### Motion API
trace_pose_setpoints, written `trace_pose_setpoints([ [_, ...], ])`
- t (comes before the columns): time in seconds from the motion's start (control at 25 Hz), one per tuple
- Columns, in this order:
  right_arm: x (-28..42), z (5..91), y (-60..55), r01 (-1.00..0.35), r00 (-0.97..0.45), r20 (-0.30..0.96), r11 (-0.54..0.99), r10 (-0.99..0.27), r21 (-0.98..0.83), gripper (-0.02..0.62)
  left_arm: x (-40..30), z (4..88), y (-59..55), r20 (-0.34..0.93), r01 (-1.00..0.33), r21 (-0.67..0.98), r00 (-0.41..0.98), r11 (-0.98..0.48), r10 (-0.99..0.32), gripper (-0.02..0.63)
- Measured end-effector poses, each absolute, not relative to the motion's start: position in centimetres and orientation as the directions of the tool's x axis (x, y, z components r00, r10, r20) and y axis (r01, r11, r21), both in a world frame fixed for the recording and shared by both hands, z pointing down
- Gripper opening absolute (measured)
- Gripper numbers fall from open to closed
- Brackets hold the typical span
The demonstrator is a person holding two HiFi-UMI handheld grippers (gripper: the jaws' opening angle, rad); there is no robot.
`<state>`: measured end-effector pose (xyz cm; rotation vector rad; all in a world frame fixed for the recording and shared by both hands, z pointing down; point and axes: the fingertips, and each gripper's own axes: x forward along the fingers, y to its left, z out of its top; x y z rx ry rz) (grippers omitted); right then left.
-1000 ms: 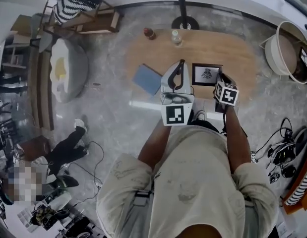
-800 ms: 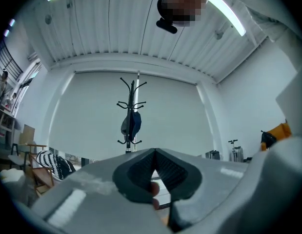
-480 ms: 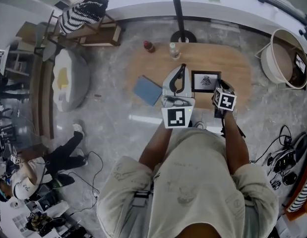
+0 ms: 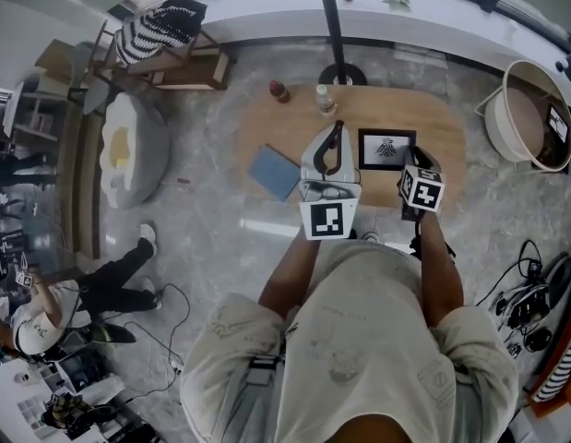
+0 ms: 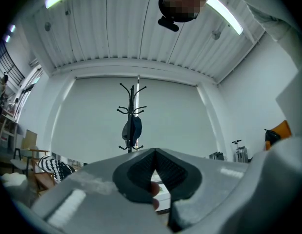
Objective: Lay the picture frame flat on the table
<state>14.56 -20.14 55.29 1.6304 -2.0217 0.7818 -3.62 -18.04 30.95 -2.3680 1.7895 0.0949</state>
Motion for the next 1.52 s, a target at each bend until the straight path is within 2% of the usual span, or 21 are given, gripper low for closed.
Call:
trace_pose_setpoints([
  [0.8, 15.1, 43.6, -23.6, -0.975, -0.221, 0.422, 0.183, -0.879, -0.129, 0.071, -3.8, 30.1, -18.3, -0.163, -0.969, -0.069, 0.244, -0.236, -0.956, 0.005],
  [1.52, 15.0, 32.4, -23.5, -0.978, -0.205, 0.162, 0.197, -0.965, -0.069, 0.071, -4.6, 30.1, -18.1, -0.148, -0.974, -0.072, 0.225, -0.216, -0.963, 0.005],
])
